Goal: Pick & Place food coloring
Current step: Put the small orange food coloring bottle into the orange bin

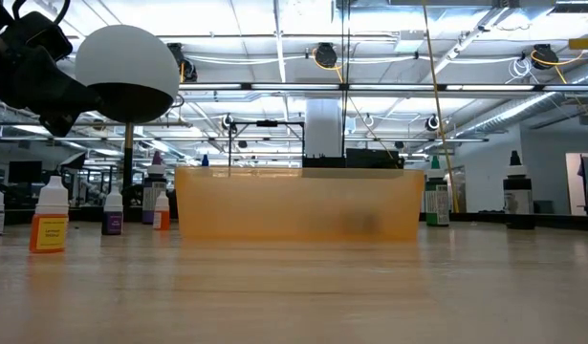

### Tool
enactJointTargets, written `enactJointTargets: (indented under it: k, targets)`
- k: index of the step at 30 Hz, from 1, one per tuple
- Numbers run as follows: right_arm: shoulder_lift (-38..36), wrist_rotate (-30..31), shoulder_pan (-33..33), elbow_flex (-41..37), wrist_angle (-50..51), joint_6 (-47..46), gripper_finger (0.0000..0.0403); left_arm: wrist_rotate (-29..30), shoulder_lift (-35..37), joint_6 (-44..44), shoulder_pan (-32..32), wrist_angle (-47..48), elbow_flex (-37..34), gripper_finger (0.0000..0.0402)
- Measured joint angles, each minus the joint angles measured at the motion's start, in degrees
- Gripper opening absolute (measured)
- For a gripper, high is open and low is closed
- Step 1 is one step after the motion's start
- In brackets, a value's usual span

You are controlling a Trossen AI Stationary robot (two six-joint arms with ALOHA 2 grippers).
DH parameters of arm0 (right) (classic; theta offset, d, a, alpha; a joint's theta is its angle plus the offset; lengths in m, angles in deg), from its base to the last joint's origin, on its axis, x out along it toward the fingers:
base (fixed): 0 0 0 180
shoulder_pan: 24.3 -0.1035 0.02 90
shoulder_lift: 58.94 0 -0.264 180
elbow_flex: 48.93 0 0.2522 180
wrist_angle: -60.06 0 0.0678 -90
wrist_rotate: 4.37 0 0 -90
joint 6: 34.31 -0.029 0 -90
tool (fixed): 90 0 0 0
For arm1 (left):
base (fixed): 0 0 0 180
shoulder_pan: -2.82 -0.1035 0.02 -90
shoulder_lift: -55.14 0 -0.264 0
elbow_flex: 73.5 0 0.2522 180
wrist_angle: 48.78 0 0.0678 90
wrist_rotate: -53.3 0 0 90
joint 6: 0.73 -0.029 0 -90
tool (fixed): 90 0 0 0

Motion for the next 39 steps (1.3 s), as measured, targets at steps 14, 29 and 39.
enactJointTargets:
  k: [14,29,39]
  targets:
    - [-2.22,-14.38,-0.52,-0.27,6.77,4.92,0.0152,0.01,0.01,0.0,0.01,-0.04,-0.01,0.0042]
    - [-2.3,5.52,-0.02,-0.23,10.41,-4.69,0.0153,0.0,0.02,0.0,0.0,-0.07,-0.02,0.0042]
    - [-2.3,11.34,-0.05,-0.19,10.9,-6.42,0.0153,0.01,0.02,0.0,0.02,-0.08,-0.01,0.0042]
